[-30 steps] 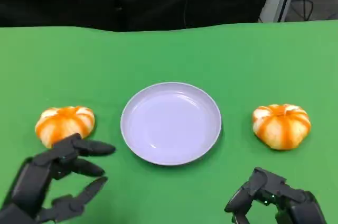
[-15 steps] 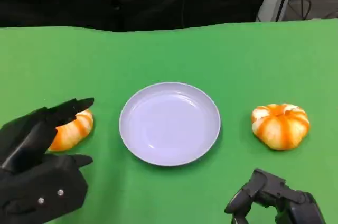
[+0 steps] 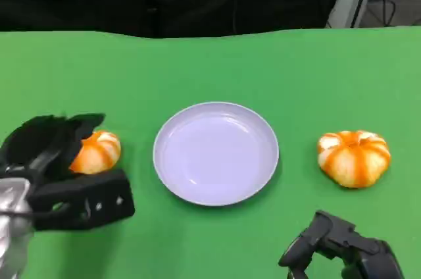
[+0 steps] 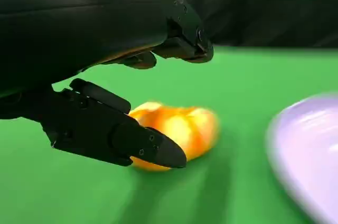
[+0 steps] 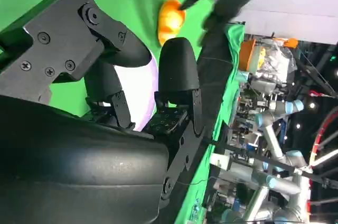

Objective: Grasp the bread from the table and place it into the plate.

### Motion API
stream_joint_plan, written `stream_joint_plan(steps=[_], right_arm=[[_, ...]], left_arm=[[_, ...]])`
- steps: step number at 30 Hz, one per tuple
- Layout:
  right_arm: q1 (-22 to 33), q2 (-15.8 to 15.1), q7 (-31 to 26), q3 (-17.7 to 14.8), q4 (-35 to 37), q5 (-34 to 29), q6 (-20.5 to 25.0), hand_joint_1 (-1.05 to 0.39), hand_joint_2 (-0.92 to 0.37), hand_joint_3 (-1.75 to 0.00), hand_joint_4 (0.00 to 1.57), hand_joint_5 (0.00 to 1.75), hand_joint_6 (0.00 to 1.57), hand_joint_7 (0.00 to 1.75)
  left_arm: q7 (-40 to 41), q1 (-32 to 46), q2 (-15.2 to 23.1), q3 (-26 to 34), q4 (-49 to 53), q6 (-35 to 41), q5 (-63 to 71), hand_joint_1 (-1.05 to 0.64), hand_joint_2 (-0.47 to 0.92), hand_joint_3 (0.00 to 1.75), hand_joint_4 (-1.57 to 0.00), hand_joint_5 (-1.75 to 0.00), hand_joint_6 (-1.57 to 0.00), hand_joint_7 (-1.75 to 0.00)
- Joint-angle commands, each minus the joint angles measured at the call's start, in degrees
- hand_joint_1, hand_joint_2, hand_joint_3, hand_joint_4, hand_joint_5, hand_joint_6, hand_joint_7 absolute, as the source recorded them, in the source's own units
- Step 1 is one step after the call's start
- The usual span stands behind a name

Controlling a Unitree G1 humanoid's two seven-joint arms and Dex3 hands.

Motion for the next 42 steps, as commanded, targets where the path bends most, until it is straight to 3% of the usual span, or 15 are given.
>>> stream_joint_plan(steps=[1, 7, 13, 28, 29, 30, 32, 33, 34, 35, 36, 37, 39, 42], right_arm=[[0.38, -0.16, -0.51, -0.33, -0.73, 0.32, -0.59, -0.08, -0.36, -1.26, 0.70, 1.61, 0.77, 1.33], [0.56, -0.28, -0.51, -0.32, -0.98, 0.35, -0.43, -0.09, -0.35, -1.27, 0.70, 1.61, 0.77, 1.32], [0.43, -0.28, -0.70, -0.50, -0.41, 0.34, -0.99, -0.10, -0.35, -1.24, 0.70, 1.60, 0.77, 1.31], [0.59, -0.26, -0.63, -0.39, -0.54, 0.48, -0.85, -0.10, -0.35, -1.25, 0.71, 1.60, 0.78, 1.31], [0.75, -0.17, -0.72, -0.26, -0.78, 0.30, -0.89, -0.09, -0.35, -1.26, 0.71, 1.60, 0.78, 1.31], [0.87, -0.11, -0.79, -0.16, -0.97, 0.17, -0.91, -0.09, -0.35, -1.26, 0.71, 1.60, 0.78, 1.31], [1.00, -0.06, -0.87, -0.06, -1.16, 0.02, -0.93, -0.08, -0.35, -1.26, 0.71, 1.60, 0.78, 1.31], [1.00, -0.05, -0.87, -0.06, -1.16, 0.02, -0.93, -0.08, -0.35, -1.26, 0.71, 1.60, 0.78, 1.31], [0.88, -0.03, -0.78, 0.00, -1.13, 0.09, -0.57, -0.08, -0.36, -1.26, 0.71, 1.60, 0.78, 1.32], [0.75, 0.00, -0.71, 0.04, -1.09, 0.15, -0.30, -0.09, -0.36, -1.27, 0.71, 1.60, 0.78, 1.32], [0.66, 0.02, -0.67, 0.06, -1.06, 0.18, -0.11, -0.09, -0.36, -1.27, 0.70, 1.61, 0.77, 1.32], [0.61, 0.03, -0.66, 0.08, -1.04, 0.20, -0.01, -0.09, -0.36, -1.27, 0.70, 1.61, 0.77, 1.32], [0.60, 0.01, -0.69, 0.10, -1.06, 0.20, 0.04, -0.10, -0.35, -1.27, 0.70, 1.61, 0.77, 1.33], [0.58, -0.02, -0.72, 0.12, -1.07, 0.21, 0.07, -0.10, -0.35, -1.28, 0.70, 1.62, 0.77, 1.33]], left_arm=[[3.33, -6.21, -0.85, -3.72, 10.84, 0.58, 1.00, -0.51, 0.89, 0.00, -0.12, -0.18, -0.32, 0.00], [4.78, -10.01, -1.76, -6.57, 17.99, 0.61, -0.44, -0.51, 0.90, 0.01, -0.11, -0.18, -0.30, 0.00], [3.44, -18.50, -6.37, -8.99, 35.98, 1.88, -3.24, -0.53, 0.92, 0.01, -0.11, -0.16, -0.30, -0.01], [5.59, -20.62, -6.34, -11.64, 42.15, -1.45, -6.55, -0.52, 0.92, 0.01, -0.18, -0.11, -0.33, -0.01], [6.87, -19.69, -5.95, -10.54, 42.37, -4.09, -7.94, -0.46, 0.91, 0.02, -0.35, -0.21, -0.44, -0.05], [7.88, -19.01, -5.65, -9.76, 42.61, -6.14, -9.04, -0.33, 0.89, 0.01, -0.64, -0.54, -0.69, -0.08], [9.12, -18.43, -5.32, -9.14, 43.19, -8.56, -10.36, -0.23, 0.88, 0.01, -0.83, -0.91, -0.92, -0.05], [9.31, -18.52, -5.29, -9.31, 43.47, -8.85, -10.57, -0.21, 0.88, 0.00, -0.86, -0.96, -0.96, -0.04], [15.68, -18.08, -4.25, -9.50, 41.51, -13.42, -9.92, -0.19, 0.88, 0.06, -0.93, -1.07, -1.07, -0.09], [20.57, -17.80, -3.47, -9.67, 40.17, -16.93, -9.41, -0.17, 0.80, 0.32, -0.89, -1.40, -0.93, -0.79], [24.08, -17.64, -2.96, -9.83, 39.44, -19.45, -9.03, -0.17, 0.72, 0.54, -0.87, -1.57, -0.78, -1.26], [26.18, -17.62, -2.69, -10.01, 39.33, -20.99, -8.81, -0.17, 0.67, 0.65, -0.86, -1.66, -0.70, -1.50], [27.23, -17.82, -2.65, -10.35, 40.17, -21.91, -8.79, -0.16, 0.63, 0.75, -0.85, -1.73, -0.64, -1.69], [27.96, -18.02, -2.62, -10.73, 40.85, -22.55, -8.90, -0.16, 0.61, 0.79, -0.84, -1.74, -0.63, -1.74]])
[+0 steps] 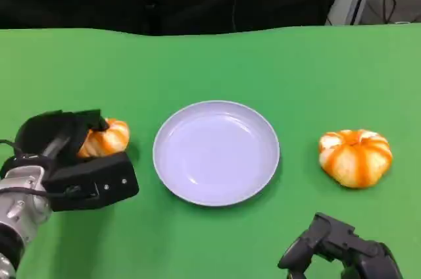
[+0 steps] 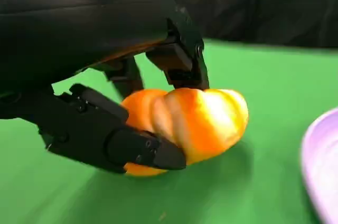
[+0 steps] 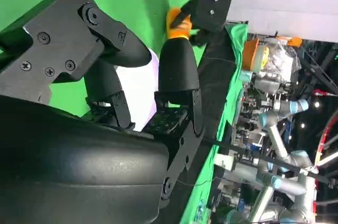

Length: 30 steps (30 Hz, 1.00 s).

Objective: Grasp the bread from the table and place it into the plate.

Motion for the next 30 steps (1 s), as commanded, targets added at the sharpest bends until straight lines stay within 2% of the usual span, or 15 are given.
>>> stream_joint_plan(steps=[1, 5, 6, 8, 11, 12, 13, 15, 22, 27, 30], right_arm=[[0.45, -0.30, -0.23, -0.35, -0.91, 0.48, 0.08, -0.10, -0.35, -1.28, 0.70, 1.62, 0.77, 1.33], [-0.22, -0.08, -0.50, -0.44, -0.16, 0.37, -0.27, -0.10, -0.35, -1.28, 0.70, 1.62, 0.77, 1.34], [-0.26, -0.08, -0.55, -0.43, -0.16, 0.29, -0.22, -0.09, -0.35, -1.28, 0.70, 1.62, 0.76, 1.33], [-0.04, -0.21, -0.48, -0.42, -0.51, 0.42, -0.19, -0.09, -0.35, -1.28, 0.70, 1.61, 0.76, 1.33], [0.38, -0.40, -0.30, -0.41, -1.04, 0.72, -0.19, -0.10, -0.35, -1.27, 0.70, 1.61, 0.76, 1.32], [0.63, -0.57, -0.24, -0.52, -1.35, 0.68, -0.07, -0.10, -0.35, -1.27, 0.70, 1.61, 0.77, 1.32], [0.83, -0.70, -0.19, -0.59, -1.59, 0.64, 0.03, -0.09, -0.36, -1.27, 0.69, 1.61, 0.76, 1.32], [1.03, -0.85, -0.16, -0.65, -1.87, 0.62, 0.16, -0.09, -0.37, -1.26, 0.69, 1.61, 0.76, 1.32], [0.87, -1.09, -0.21, -0.71, -1.67, 0.63, -0.19, -0.08, -0.37, -1.24, 0.69, 1.61, 0.76, 1.32], [1.09, -1.16, 0.15, -0.64, -2.05, 1.53, 0.65, -0.10, -0.37, -1.25, 0.69, 1.62, 0.76, 1.33], [1.01, -1.00, -0.01, -0.54, -1.97, 1.32, 0.58, -0.10, -0.37, -1.25, 0.69, 1.62, 0.76, 1.33]], left_arm=[[1.73, -0.09, 1.00, -0.52, 0.76, -1.05, 0.46, -0.16, 0.61, 0.79, -0.84, -1.75, -0.62, -1.74], [8.79, -1.93, 2.18, -1.06, -3.37, -3.23, 2.96, -0.16, 0.50, 0.93, -0.89, -1.75, -0.65, -1.75], [9.43, -2.02, 2.23, -1.04, -3.65, -3.32, 3.19, -0.16, 0.42, 1.01, -0.91, -1.75, -0.67, -1.75], [10.73, -1.92, 2.26, -0.48, -5.18, -3.33, 3.03, -0.16, 0.38, 1.06, -0.92, -1.75, -0.68, -1.75], [11.64, -1.44, 2.23, 0.46, -7.43, -3.04, 2.56, -0.16, 0.40, 1.12, -0.93, -1.75, -0.69, -1.75], [11.58, -0.34, 1.54, 1.13, -11.05, -4.44, 1.65, -0.15, 0.40, 1.12, -0.93, -1.75, -0.69, -1.75], [11.44, 0.58, 1.03, 1.67, -13.97, -5.40, 0.95, -0.17, 0.35, 1.24, -0.93, -1.75, -0.71, -1.75], [10.93, 1.85, 0.58, 2.39, -17.62, -6.11, 0.22, -0.18, 0.32, 1.32, -0.94, -1.75, -0.72, -1.75], [9.29, 3.48, 0.04, 3.22, -21.96, -5.41, 0.30, -0.19, 0.31, 1.35, -0.94, -1.75, -0.72, -1.75], [2.67, 0.93, -7.58, -0.29, -23.12, -4.51, 0.16, -0.16, 0.28, 1.34, -0.97, -1.75, -0.75, -1.75], [0.04, -0.04, -9.80, -0.71, -21.95, -3.72, 0.03, -0.15, 0.28, 1.35, -0.98, -1.75, -0.75, -1.74]])
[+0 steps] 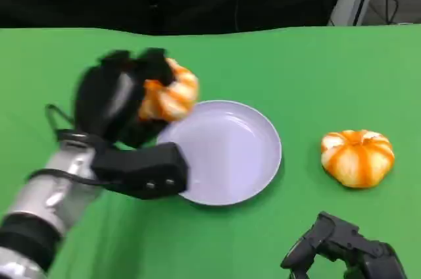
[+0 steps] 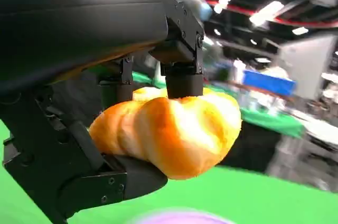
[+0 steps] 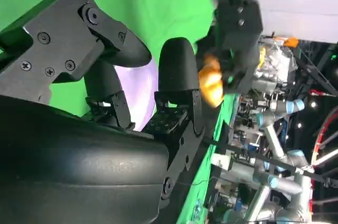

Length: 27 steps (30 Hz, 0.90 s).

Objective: Grasp the bread from the table and place it into the plate.

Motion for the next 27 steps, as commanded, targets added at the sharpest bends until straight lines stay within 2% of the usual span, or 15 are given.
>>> stream_joint_plan(steps=[1, 4, 16, 17, 18, 19, 20, 21, 22, 24, 27], right_arm=[[0.20, -0.15, -0.10, -0.35, -0.47, 0.64, 0.30, -0.10, -0.37, -1.25, 0.69, 1.62, 0.76, 1.33], [0.23, -0.07, -0.06, -0.24, -0.55, 0.81, 0.34, -0.11, -0.37, -1.25, 0.69, 1.62, 0.75, 1.34], [0.23, -0.08, -0.05, -0.23, -0.56, 0.85, 0.34, -0.11, -0.37, -1.25, 0.68, 1.63, 0.75, 1.35], [0.33, -0.10, -0.06, -0.22, -0.76, 0.77, 0.47, -0.11, -0.37, -1.25, 0.68, 1.63, 0.75, 1.35], [0.56, -0.06, -0.07, -0.16, -1.03, 0.81, 0.72, -0.12, -0.38, -1.24, 0.68, 1.62, 0.74, 1.34], [0.72, -0.03, -0.08, -0.11, -1.24, 0.84, 0.91, -0.13, -0.38, -1.23, 0.68, 1.61, 0.74, 1.34], [0.76, 0.01, -0.12, -0.07, -1.29, 0.86, 0.87, -0.13, -0.38, -1.23, 0.68, 1.61, 0.74, 1.34], [0.75, 0.04, -0.14, -0.05, -1.29, 0.87, 0.81, -0.13, -0.38, -1.23, 0.68, 1.61, 0.74, 1.34], [0.73, 0.04, -0.16, -0.04, -1.28, 0.86, 0.76, -0.13, -0.38, -1.23, 0.68, 1.61, 0.75, 1.34], [0.72, 0.06, -0.16, -0.04, -1.29, 0.85, 0.75, -0.13, -0.38, -1.23, 0.68, 1.61, 0.75, 1.34], [0.73, 0.08, -0.14, -0.05, -1.30, 0.84, 0.75, -0.13, -0.38, -1.24, 0.68, 1.61, 0.75, 1.34]], left_arm=[[-3.87, -2.56, -3.03, -0.95, 1.37, 1.53, 0.13, -0.16, 0.27, 1.35, -0.99, -1.75, -0.75, -1.73], [-4.83, -3.21, -4.05, -1.39, 2.19, 2.64, 0.65, -0.18, 0.27, 1.34, -0.99, -1.75, -0.74, -1.73], [-4.84, -3.35, -4.12, -1.53, 2.33, 2.87, 0.56, -0.18, 0.29, 1.32, -0.98, -1.75, -0.73, -1.74], [-4.92, -4.12, -5.06, -2.23, 3.82, 3.52, 1.08, -0.18, 0.29, 1.32, -0.98, -1.75, -0.73, -1.74], [-8.38, -4.88, -5.82, -2.92, 5.13, 4.74, 0.79, -0.18, 0.31, 1.26, -0.97, -1.75, -0.73, -1.74], [-11.00, -5.45, -6.34, -3.40, 6.10, 5.63, 0.52, -0.24, 0.58, 0.77, -0.78, -1.44, -0.66, -1.07], [-13.55, -5.92, -6.35, -4.21, 6.72, 6.88, 0.98, -0.26, 0.74, 0.47, -0.73, -1.33, -0.73, -0.66], [-15.14, -6.12, -6.18, -4.66, 6.85, 7.68, 1.31, -0.34, 0.83, 0.33, -0.54, -1.05, -0.63, -0.36], [-15.77, -6.22, -6.06, -4.95, 6.83, 8.18, 1.60, -0.39, 0.88, 0.25, -0.51, -0.72, -0.58, -0.16], [-16.45, -6.22, -5.98, -5.07, 6.55, 8.71, 1.74, -0.41, 0.91, 0.20, -0.50, -0.53, -0.56, -0.05], [-16.76, -6.16, -5.97, -5.07, 6.29, 8.98, 1.71, -0.42, 0.92, 0.19, -0.50, -0.47, -0.55, -0.02]])
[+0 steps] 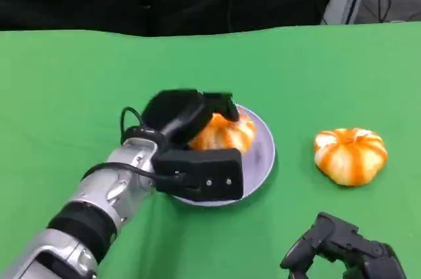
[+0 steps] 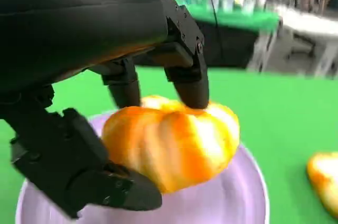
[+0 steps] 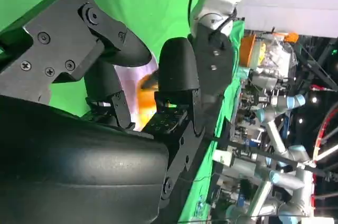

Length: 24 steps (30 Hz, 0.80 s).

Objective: Grasp the bread from the table and place it into the plate.

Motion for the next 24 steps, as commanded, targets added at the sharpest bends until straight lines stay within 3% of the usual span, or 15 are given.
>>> stream_joint_plan(steps=[1, 7, 8, 9, 12, 24], right_arm=[[0.31, -0.14, -0.11, -0.27, -0.75, 0.64, 0.12, -0.13, -0.37, -1.24, 0.68, 1.61, 0.75, 1.34], [0.31, -0.13, -0.11, -0.27, -0.75, 0.64, 0.13, -0.13, -0.37, -1.24, 0.68, 1.61, 0.75, 1.33], [0.27, -0.18, -0.07, -0.28, -0.75, 0.58, 0.14, -0.13, -0.37, -1.24, 0.68, 1.61, 0.75, 1.33], [0.23, -0.22, -0.05, -0.29, -0.74, 0.54, 0.15, -0.12, -0.37, -1.24, 0.68, 1.61, 0.74, 1.33], [0.33, -0.33, -0.06, -0.35, -1.13, 0.26, 0.57, -0.11, -0.38, -1.24, 0.68, 1.61, 0.75, 1.34], [0.08, -0.33, 0.11, -0.38, -0.89, 0.88, 0.67, -0.12, -0.37, -1.26, 0.68, 1.62, 0.74, 1.35]], left_arm=[[-0.83, -0.99, 0.83, -0.07, -0.16, 0.75, 0.25, -0.42, 0.92, 0.19, -0.51, -0.47, -0.55, -0.02], [-0.87, -0.98, 0.84, -0.10, -0.22, 0.84, 0.22, -0.42, 0.92, 0.19, -0.51, -0.45, -0.55, -0.02], [-4.03, -1.11, 1.02, -0.60, -0.75, 3.09, 0.54, -0.42, 0.92, 0.19, -0.52, -0.44, -0.55, -0.02], [-6.50, -1.18, 1.17, -0.96, -1.26, 4.87, 0.78, -0.63, 0.92, 0.26, -0.21, -0.29, -0.30, -0.01], [-15.61, -1.18, 2.31, -2.17, -3.82, 10.81, 1.57, -0.88, 0.92, 0.42, -0.03, -0.06, -0.08, -0.01], [-22.08, 0.19, 4.00, -2.28, -9.84, 15.40, 1.69, -0.99, 0.92, 0.51, 0.00, 0.00, -0.03, 0.00]])
